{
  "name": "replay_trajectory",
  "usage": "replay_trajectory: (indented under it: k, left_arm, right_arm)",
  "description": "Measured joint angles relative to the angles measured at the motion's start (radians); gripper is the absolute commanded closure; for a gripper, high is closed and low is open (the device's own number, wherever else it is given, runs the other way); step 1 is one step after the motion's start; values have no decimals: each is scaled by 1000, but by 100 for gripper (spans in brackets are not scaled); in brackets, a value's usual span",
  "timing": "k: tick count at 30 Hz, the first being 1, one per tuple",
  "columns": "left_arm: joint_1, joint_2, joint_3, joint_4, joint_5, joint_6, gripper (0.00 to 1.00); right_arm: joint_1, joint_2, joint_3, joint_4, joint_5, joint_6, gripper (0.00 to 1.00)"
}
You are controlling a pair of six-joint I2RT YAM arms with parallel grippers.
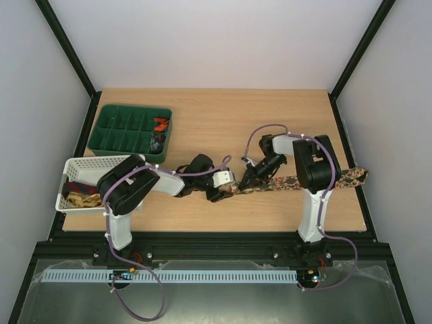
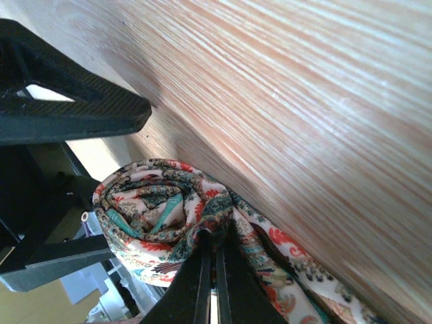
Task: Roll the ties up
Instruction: Roll the tie at the center of the board.
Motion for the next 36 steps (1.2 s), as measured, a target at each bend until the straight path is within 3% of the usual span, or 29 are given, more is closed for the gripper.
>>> replay_trajectory:
  k: [6,11,22,26,31,36]
  left_arm:
    - [-18,20,-5,90,12,-42,38]
    - [-41,71,19,137,8,-40,58]
    - [-49,70,46,111,0,-52,56]
    - [-69,91,98,77,-30,-58,62]
    - [-75,104,143,5,-53,-29,69]
    - [-69,62,106,-26,-88,22,69]
  right_arm:
    - [-14,19,-1,0,-34,1,99]
    - [-18,31,-1,-4,-52,3,99]
    - [-27,38,-13,4,-85,21,99]
    - [-29,38,-17,7,-90,27,98]
    - [-35,36,-10,-2,-88,24,90]
    - [-31,24,10,-35,-80,2,77]
